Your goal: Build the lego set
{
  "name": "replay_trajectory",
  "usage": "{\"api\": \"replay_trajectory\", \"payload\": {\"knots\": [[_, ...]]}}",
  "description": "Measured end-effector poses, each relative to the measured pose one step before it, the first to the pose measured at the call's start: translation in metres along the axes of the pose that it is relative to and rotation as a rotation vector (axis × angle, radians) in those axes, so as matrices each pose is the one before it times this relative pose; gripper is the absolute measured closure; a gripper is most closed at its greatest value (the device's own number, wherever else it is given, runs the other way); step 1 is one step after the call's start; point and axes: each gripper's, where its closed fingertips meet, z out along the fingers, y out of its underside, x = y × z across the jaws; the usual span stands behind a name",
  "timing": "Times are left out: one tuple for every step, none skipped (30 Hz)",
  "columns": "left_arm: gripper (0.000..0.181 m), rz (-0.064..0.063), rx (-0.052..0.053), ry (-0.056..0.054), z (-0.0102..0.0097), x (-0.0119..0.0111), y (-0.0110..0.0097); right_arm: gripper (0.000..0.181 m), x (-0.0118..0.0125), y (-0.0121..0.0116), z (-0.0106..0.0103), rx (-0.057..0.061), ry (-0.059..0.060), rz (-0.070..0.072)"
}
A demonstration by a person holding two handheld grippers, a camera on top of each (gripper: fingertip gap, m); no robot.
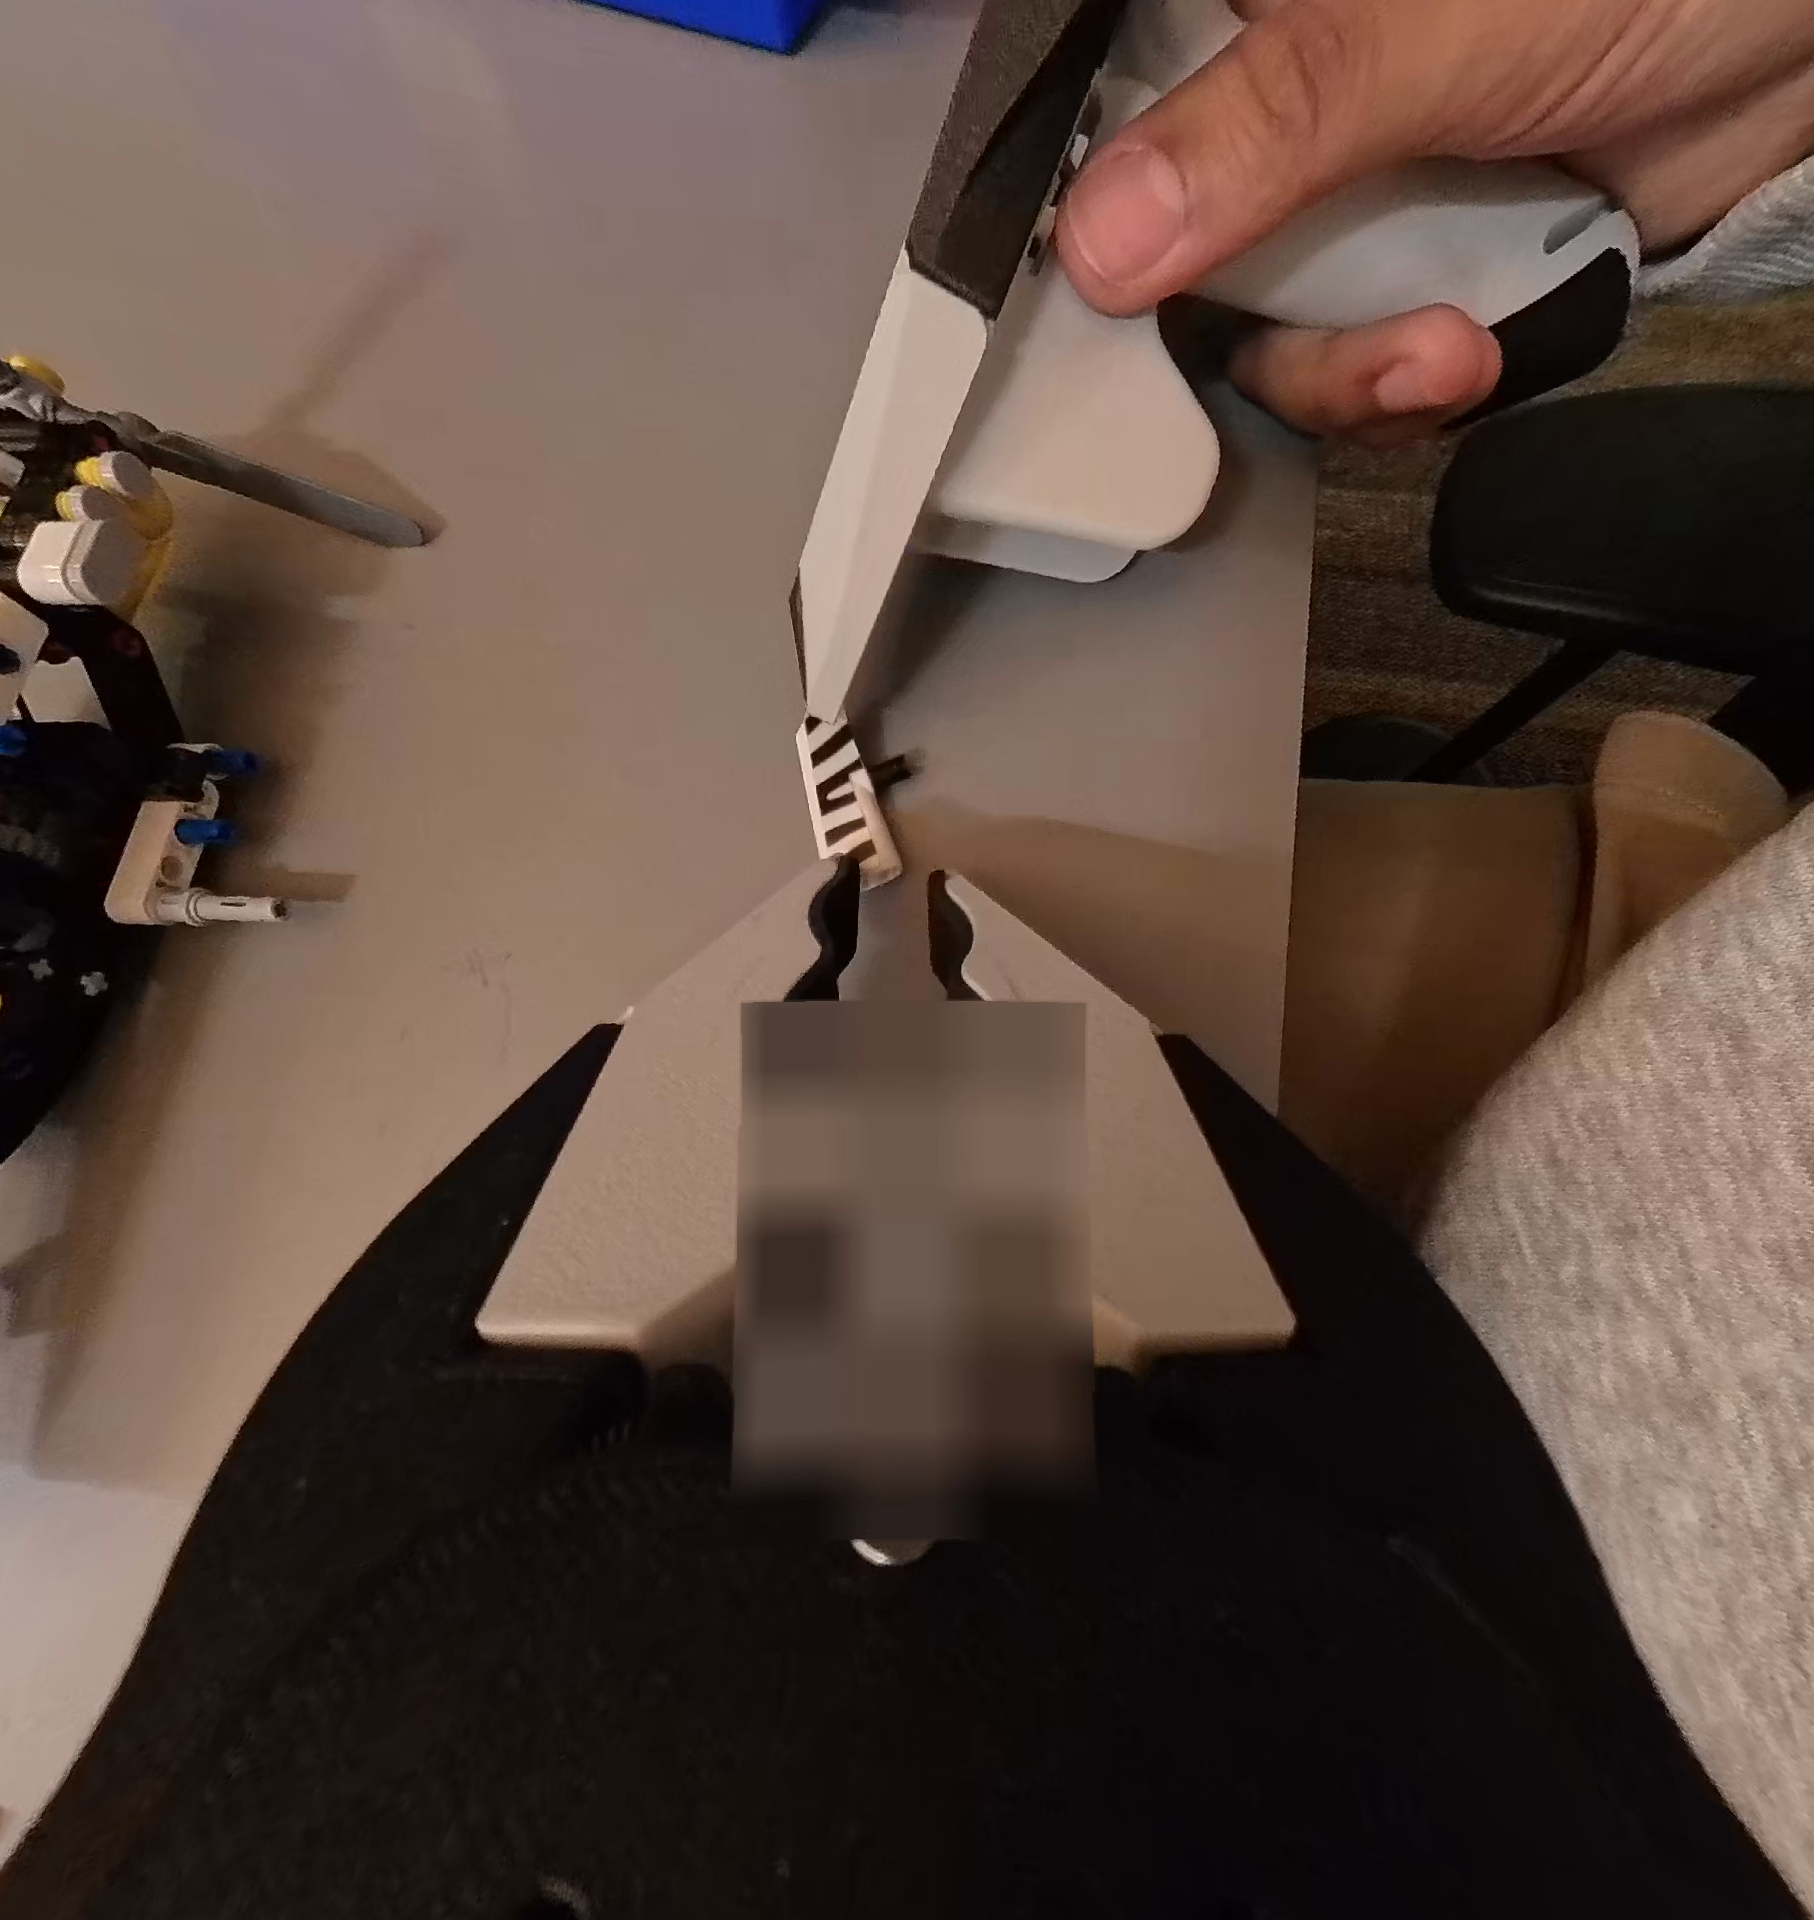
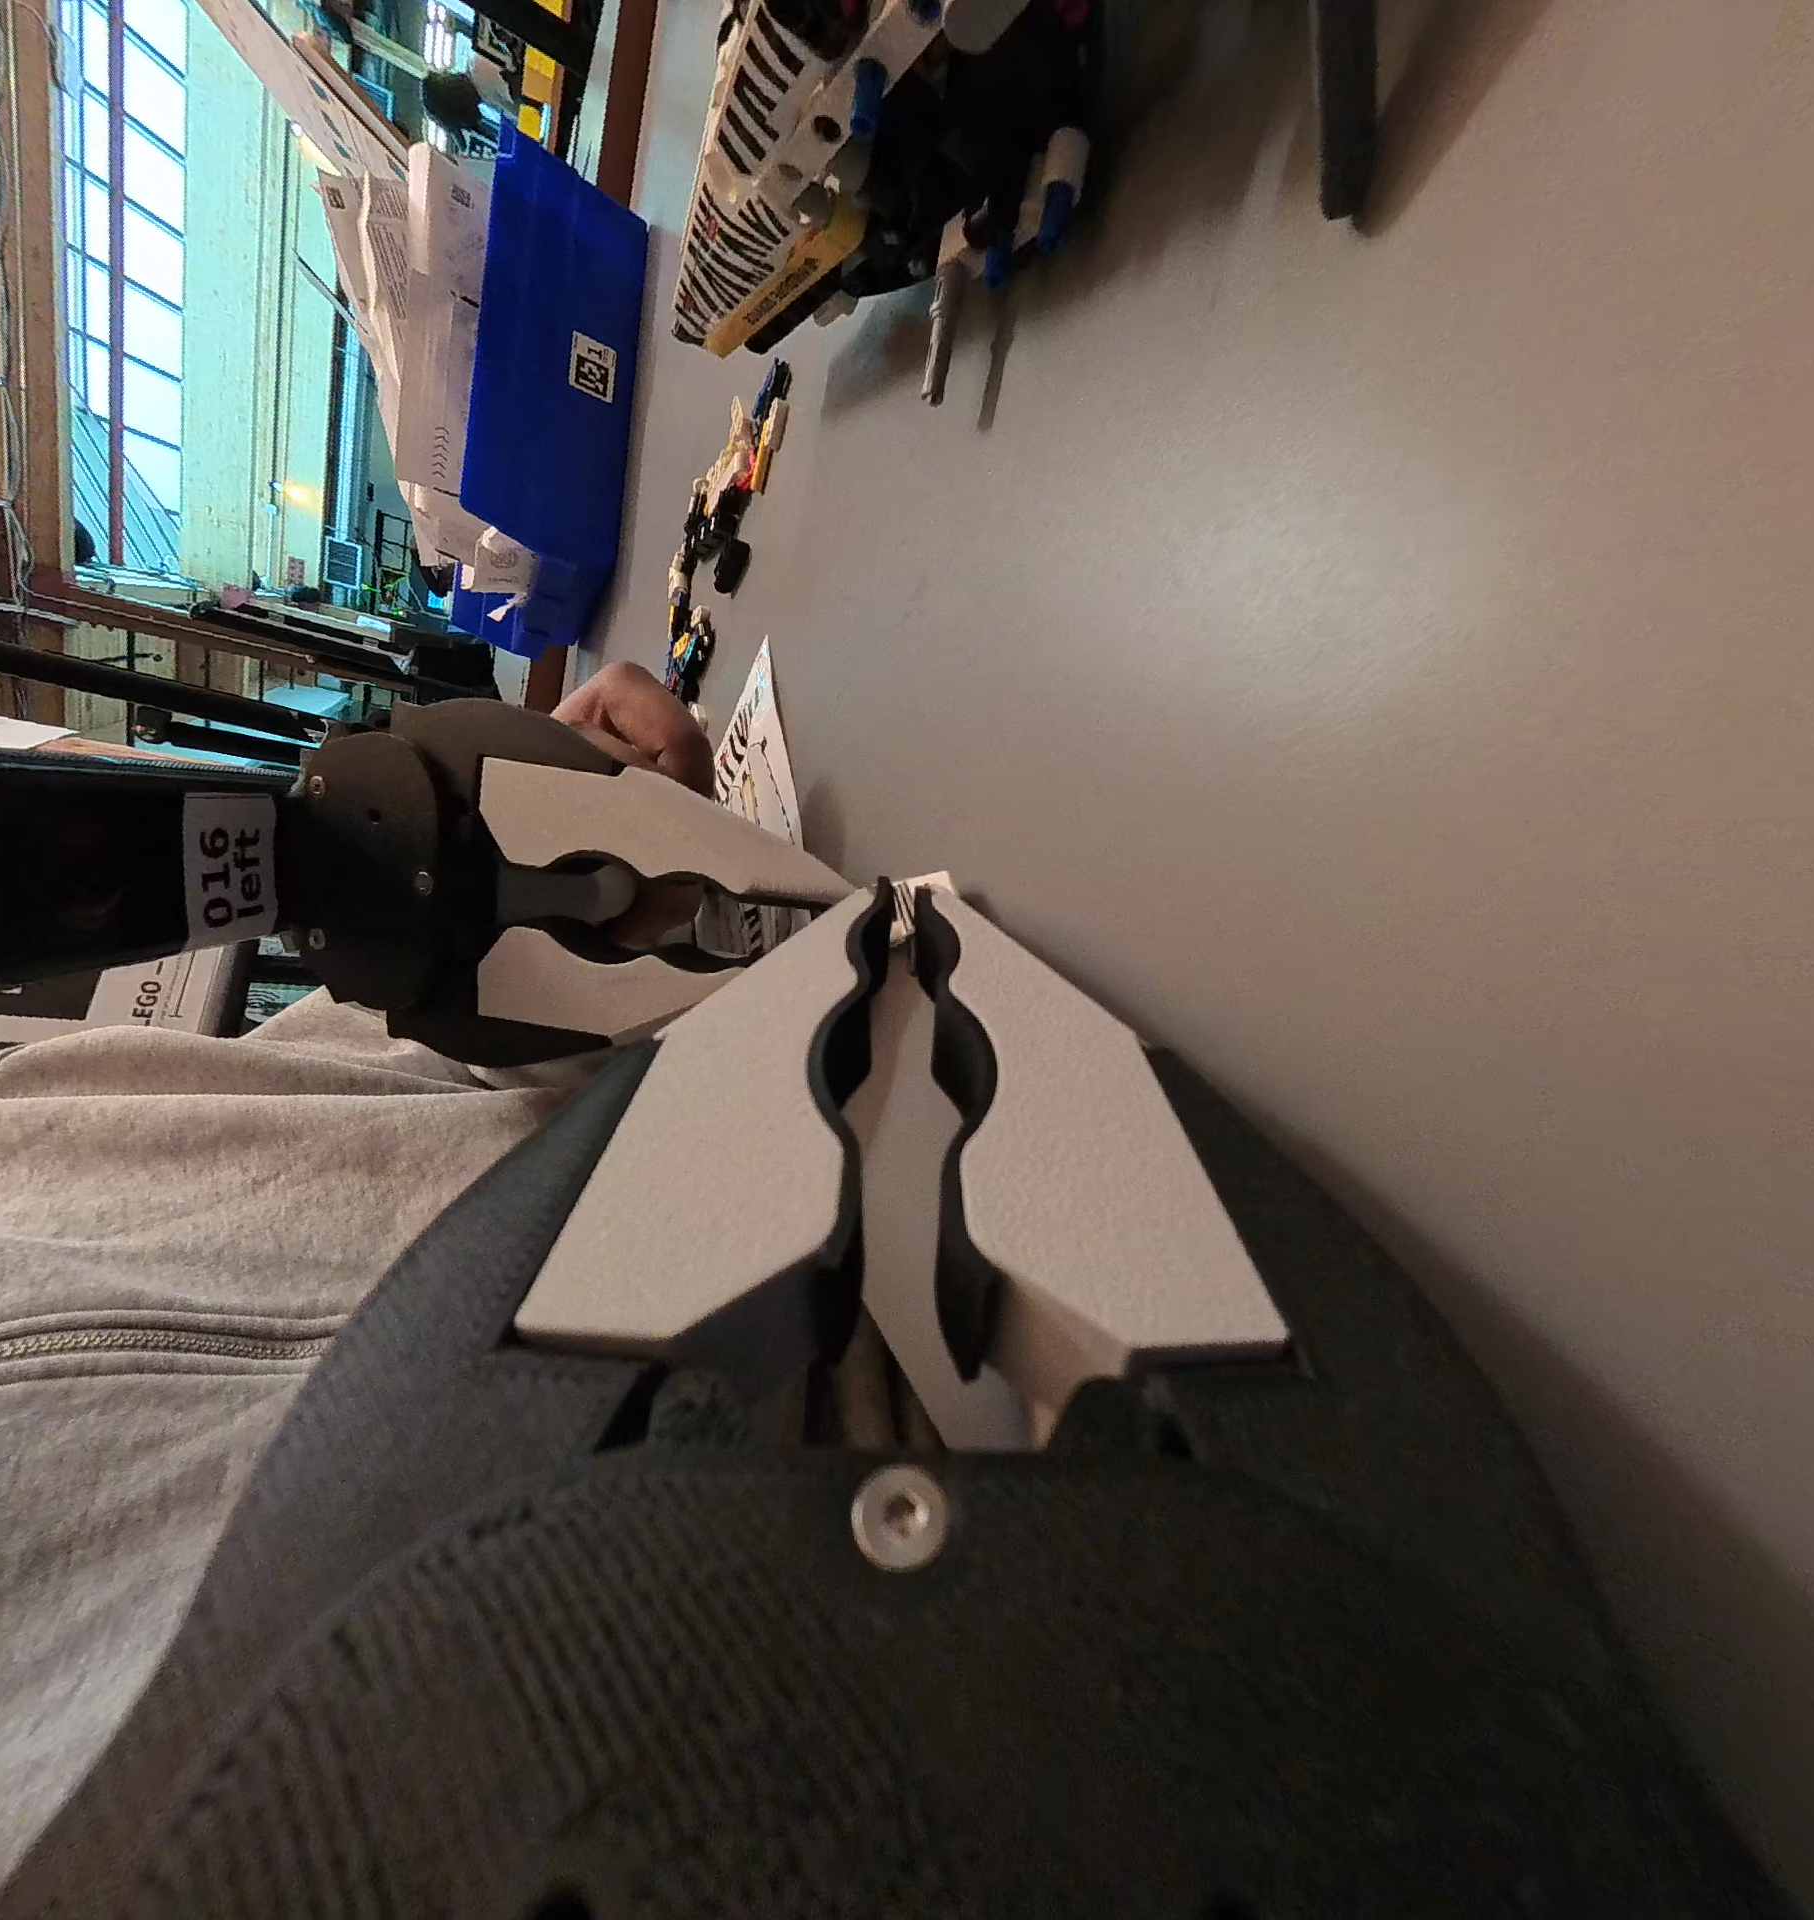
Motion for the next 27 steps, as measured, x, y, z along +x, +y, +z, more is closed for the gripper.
{"api": "replay_trajectory", "payload": {"knots": [[0.17,0.0014,-0.004,0.0005,0.00021,0.00006,0.00063,0.179,0.00015,-0.00079,-0.00047,0.0056,-0.0001,0.0012],[0.174,0.004,-0.0204,0.0072,0.00108,0.00099,0.00319,0.178,0.00049,-0.00135,-0.00077,0.0089,0.0026,0.0004],[0.173,-0.0001,-0.0143,-0.0017,0.0011,-0.00019,0.00202,0.177,0.00061,-0.00136,-0.00111,0.0077,0.0025,-0.0005],[0.172,0.0004,0.0031,-0.0057,-0.00006,-0.00064,-0.0006,0.176,0.00048,-0.00065,-0.00084,0.0036,0.0009,0.0007],[0.171,0.0013,0.0004,-0.003,-0.00011,-0.00031,-0.00008,0.176,0.00013,-0.00018,-0.00052,0.0016,-0.0018,0.0014],[0.171,0.0001,0.0002,-0.0016,0.00001,-0.00013,-0.00004,0.176,-0.00018,-0.00004,-0.00004,0.0008,-0.0017,0.001],[0.171,-0.001,0.0003,-0.0012,-0.00013,-0.0003,-0.00002,0.175,0.00001,0.00018,0.00004,-0.0003,0.0009,-0.0011],[0.17,-0.002,0.0009,0.0007,-0.00009,-0.00008,-0.00023,0.175,-0.00013,0.00011,0.00016,-0.0006,0.0023,-0.0031],[0.171,-0.0023,0.0035,-0.0025,-0.00033,-0.00067,-0.00044,0.175,-0.0001,0.00016,0.00036,-0.0014,0.0017,-0.0028],[0.172,-0.0028,0.0081,-0.009,-0.00065,-0.00174,-0.00114,0.175,-0.00003,0.00028,0.0003,-0.0014,0.0011,-0.002],[0.172,-0.0031,0.013,-0.0076,-0.00088,-0.00186,-0.00195,0.175,0.00009,0.00016,0.00019,-0.0015,0.0002,-0.0006],[0.172,-0.0066,0.0148,-0.0049,-0.00074,-0.00176,-0.00233,0.175,-0.00005,0.00009,0.00002,-0.001,-0.0007,0.0006],[0.172,-0.0114,0.0146,-0.0008,-0.00051,-0.0015,-0.00262,0.175,0.00005,-0.00002,0.00002,0.0003,-0.0008,0.0009],[0.17,-0.0159,0.0122,0.002,-0.00015,-0.00139,-0.00247,0.175,0.00008,-0.00017,-0.00006,0.0009,-0.0005,0.0007],[0.167,-0.0176,0.0079,0.0049,0.00033,-0.00096,-0.00193,0.175,0.00007,0.00002,-0.00006,0.0004,-0.0003,0.0001],[0.163,-0.0154,0.0036,0.0047,0.00066,-0.00091,-0.00127,0.175,0.00001,-0.00004,0.00003,-0.0003,-0.0001,-0.0001],[0.159,-0.0111,0.0008,0.0006,0.00096,-0.00139,-0.00094,0.175,0.00007,0.00008,0.00001,-0.0003,0.0,0.0002],[0.157,-0.0058,-0.0002,-0.0035,0.00104,-0.00172,-0.00083,0.175,-0.00003,-0.00001,0.00011,-0.0003,0.0001,0.0001],[0.155,-0.0013,0.0011,-0.0066,0.00107,-0.00176,-0.0011,0.175,0.00003,0.00002,0.0,-0.0008,0.0001,-0.0001],[0.154,0.0027,0.0008,-0.0031,0.00105,-0.00114,-0.00093,0.175,0.0,0.00007,0.00007,-0.0008,0.0001,-0.0003],[0.154,0.0034,-0.0023,0.0018,0.00119,-0.00031,-0.00054,0.175,0.00004,0.00003,0.00009,-0.0005,0.0002,-0.0006],[0.154,0.002,-0.0067,0.0052,0.00151,0.00007,0.0002,0.175,0.00002,0.00002,0.0001,-0.0004,0.0002,-0.0004],[0.154,0.0007,-0.0096,0.008,0.00165,0.00043,0.00054,0.175,0.00004,-0.00007,0.00004,-0.0001,0.0002,0.0],[0.154,0.0008,-0.0097,0.0087,0.00155,0.00071,0.0006,0.175,-0.00003,0.00003,0.00008,0.0001,0.0,-0.0003],[0.156,0.0015,-0.0098,0.0102,0.00131,0.00106,0.00078,0.175,0.00001,0.00001,0.0,0.0,-0.0001,-0.0003],[0.158,0.0016,-0.0101,0.0118,0.0012,0.00135,0.00101,0.175,0.00001,0.0,0.0,0.0,0.0,-0.0002],[0.162,0.0004,-0.0104,0.0097,0.00117,0.00113,0.00117,0.175,-0.00009,-0.00002,0.00001,0.0002,-0.0006,0.0001]]}}
